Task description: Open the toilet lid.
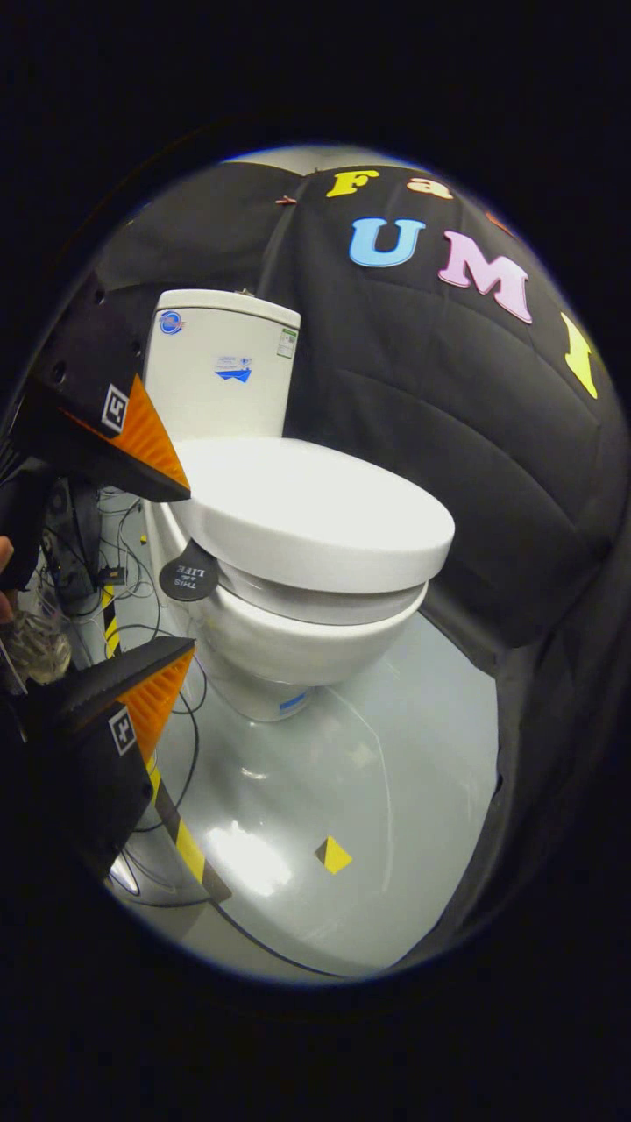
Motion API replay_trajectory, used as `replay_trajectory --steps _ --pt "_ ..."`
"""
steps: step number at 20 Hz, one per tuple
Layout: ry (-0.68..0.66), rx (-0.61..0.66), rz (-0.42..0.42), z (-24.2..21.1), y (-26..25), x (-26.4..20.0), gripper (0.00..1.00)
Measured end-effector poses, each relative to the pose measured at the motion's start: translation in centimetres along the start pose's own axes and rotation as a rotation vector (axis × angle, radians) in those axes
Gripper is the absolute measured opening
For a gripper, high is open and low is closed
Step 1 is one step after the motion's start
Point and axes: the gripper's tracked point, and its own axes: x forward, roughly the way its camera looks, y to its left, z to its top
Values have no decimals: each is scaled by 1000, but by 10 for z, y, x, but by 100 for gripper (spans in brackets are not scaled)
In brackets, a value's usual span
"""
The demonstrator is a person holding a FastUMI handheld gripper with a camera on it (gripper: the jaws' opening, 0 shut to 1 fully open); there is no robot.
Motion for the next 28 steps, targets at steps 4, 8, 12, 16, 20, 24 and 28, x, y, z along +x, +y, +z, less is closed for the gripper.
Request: replay_trajectory --steps 4,8,12,16,20,24,28 --pt "31 46 41 -6 0 24 90" --pt "31 38 55 -10 3 42 75" --pt "29 157 62 -5 -8 41 28" --pt "5 195 88 -2 0 35 15" --pt "27 80 -79 -6 1 32 12" --pt "29 88 -99 -3 19 23 7" --pt "-8 -12 -140 2 50 6 7"
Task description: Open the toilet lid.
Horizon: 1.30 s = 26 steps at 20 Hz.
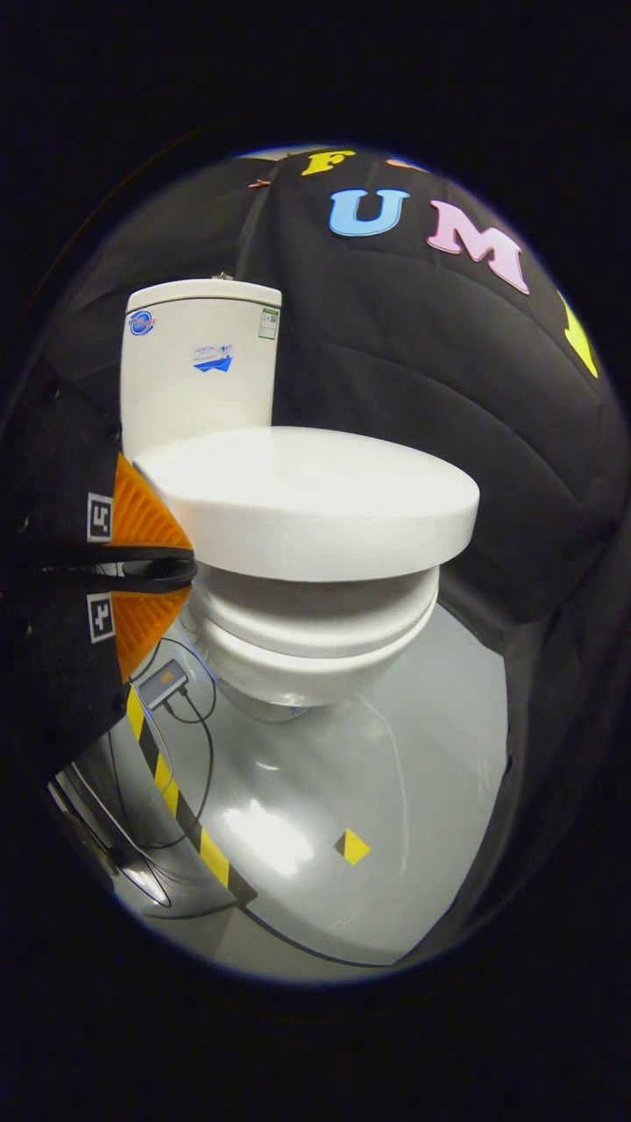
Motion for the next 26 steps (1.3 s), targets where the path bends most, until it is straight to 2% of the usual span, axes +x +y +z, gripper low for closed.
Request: replay_trajectory --steps 11,26 --pt "-154 -286 -194 -11 119 -59 6" --pt "-314 -525 -258 -72 257 -77 5"
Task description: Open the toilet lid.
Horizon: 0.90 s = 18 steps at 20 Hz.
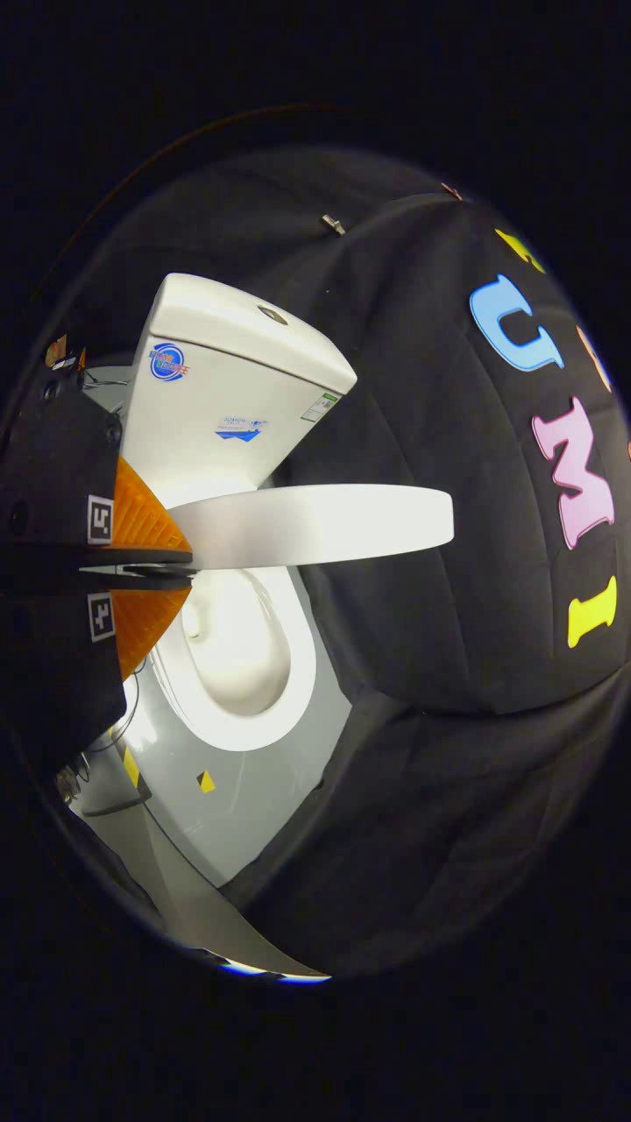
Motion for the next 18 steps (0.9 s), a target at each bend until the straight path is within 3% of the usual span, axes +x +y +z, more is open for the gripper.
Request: replay_trajectory --steps 8,18 --pt "-95 -170 -43 -10 64 -13 7" --pt "-132 -284 -5 -29 118 -17 7"
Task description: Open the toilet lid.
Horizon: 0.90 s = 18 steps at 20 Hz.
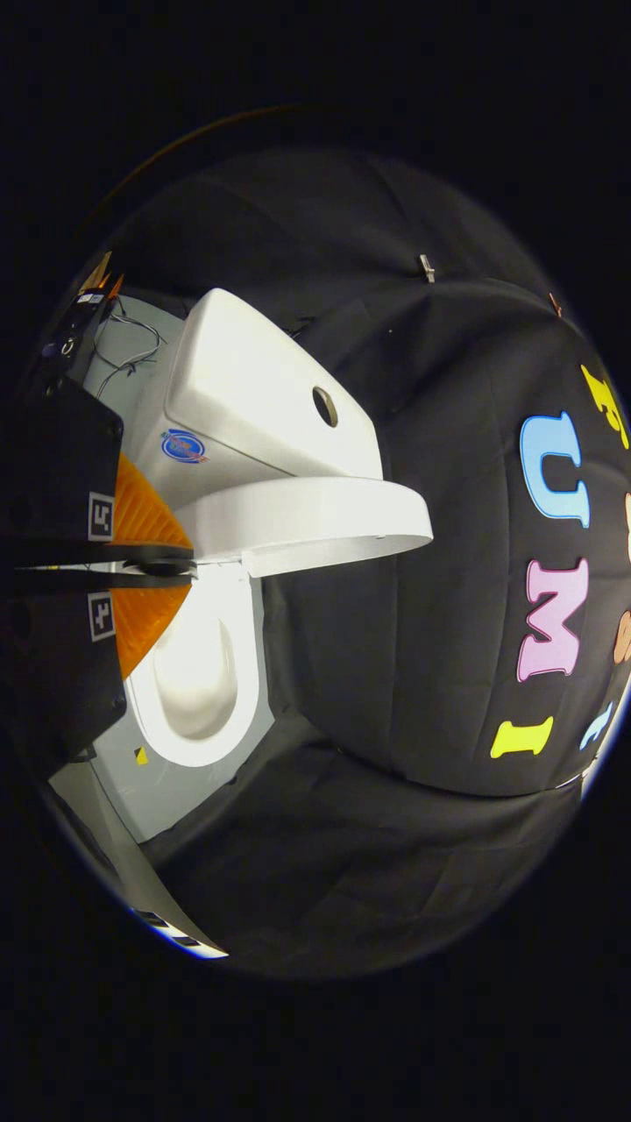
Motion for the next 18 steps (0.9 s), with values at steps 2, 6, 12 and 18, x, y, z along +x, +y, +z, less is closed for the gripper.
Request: replay_trajectory --steps 2,6,12,18 --pt "-2 -26 9 -2 10 0 7" --pt "-12 -73 13 -4 26 0 7" --pt "-22 -111 -9 -7 37 1 7" --pt "-39 -142 -13 -13 41 0 13"
